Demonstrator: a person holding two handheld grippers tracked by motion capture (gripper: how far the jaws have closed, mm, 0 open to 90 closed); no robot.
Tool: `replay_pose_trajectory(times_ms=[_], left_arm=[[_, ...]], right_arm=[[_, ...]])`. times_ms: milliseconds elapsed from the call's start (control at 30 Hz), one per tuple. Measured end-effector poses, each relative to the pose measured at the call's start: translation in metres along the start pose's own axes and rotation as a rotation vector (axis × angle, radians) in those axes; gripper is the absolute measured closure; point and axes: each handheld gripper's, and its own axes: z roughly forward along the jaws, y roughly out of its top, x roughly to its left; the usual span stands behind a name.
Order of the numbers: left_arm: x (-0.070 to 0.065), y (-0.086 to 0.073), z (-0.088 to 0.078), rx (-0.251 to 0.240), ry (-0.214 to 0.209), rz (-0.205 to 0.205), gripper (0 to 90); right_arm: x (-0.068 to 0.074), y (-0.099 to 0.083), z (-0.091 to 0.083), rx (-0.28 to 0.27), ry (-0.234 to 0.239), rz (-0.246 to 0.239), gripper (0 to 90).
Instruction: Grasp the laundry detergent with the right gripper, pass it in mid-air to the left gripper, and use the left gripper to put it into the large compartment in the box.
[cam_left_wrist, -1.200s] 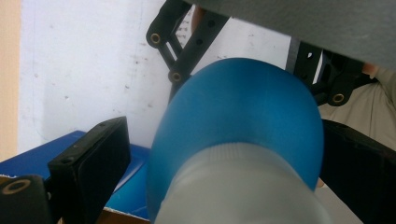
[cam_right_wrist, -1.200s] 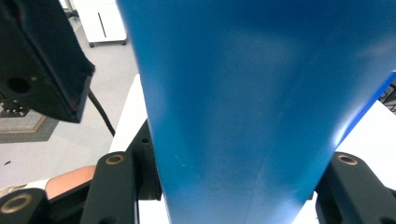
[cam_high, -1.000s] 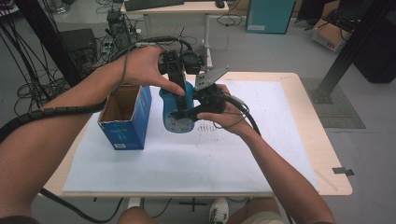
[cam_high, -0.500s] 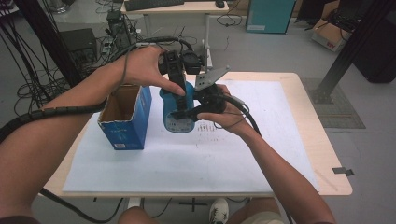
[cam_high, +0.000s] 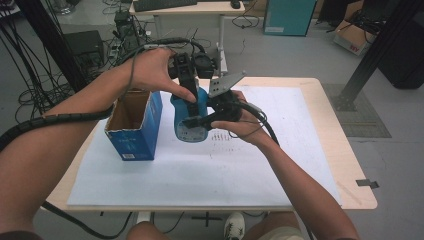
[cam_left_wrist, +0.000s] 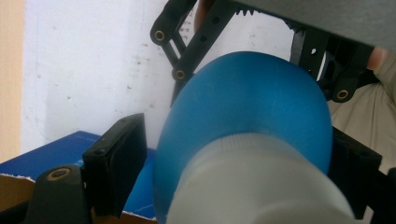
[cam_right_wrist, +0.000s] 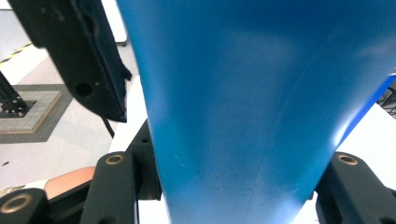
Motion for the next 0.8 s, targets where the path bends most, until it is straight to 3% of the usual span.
replay_pose_trajectory(times_ms=[167, 233, 333, 467, 500, 800], left_arm=[[0.0001, 0.0011, 0.0006, -0.001, -0.006, 0.003, 24.2], [-0.0001, 0.0017, 0.0008, 0.000, -0.009, 0.000, 25.8], [-0.0002, 0.0021, 0.0008, -0.007, -0.010, -0.003, 28.0], [0.0003, 0.0027, 0.0003, 0.002, -0.022, 0.003, 32.6], [0.0002, 0.0029, 0.0005, 0.001, -0.020, 0.000, 33.3], [-0.0008, 0.0041, 0.0024, 0.010, -0.018, 0.005, 34.3]], right_arm=[[-0.0002, 0.0000, -0.0005, -0.002, 0.001, -0.004, 44.1], [-0.0055, 0.0004, 0.0027, -0.051, 0.004, -0.094, 44.0], [-0.0030, -0.0002, 0.0031, -0.034, 0.017, -0.064, 44.1], [-0.0027, -0.0009, 0.0031, -0.032, 0.020, -0.065, 44.0], [-0.0046, -0.0009, 0.0034, -0.043, 0.014, -0.089, 44.0], [-0.0033, -0.0023, 0.0042, -0.049, 0.028, -0.073, 43.9]])
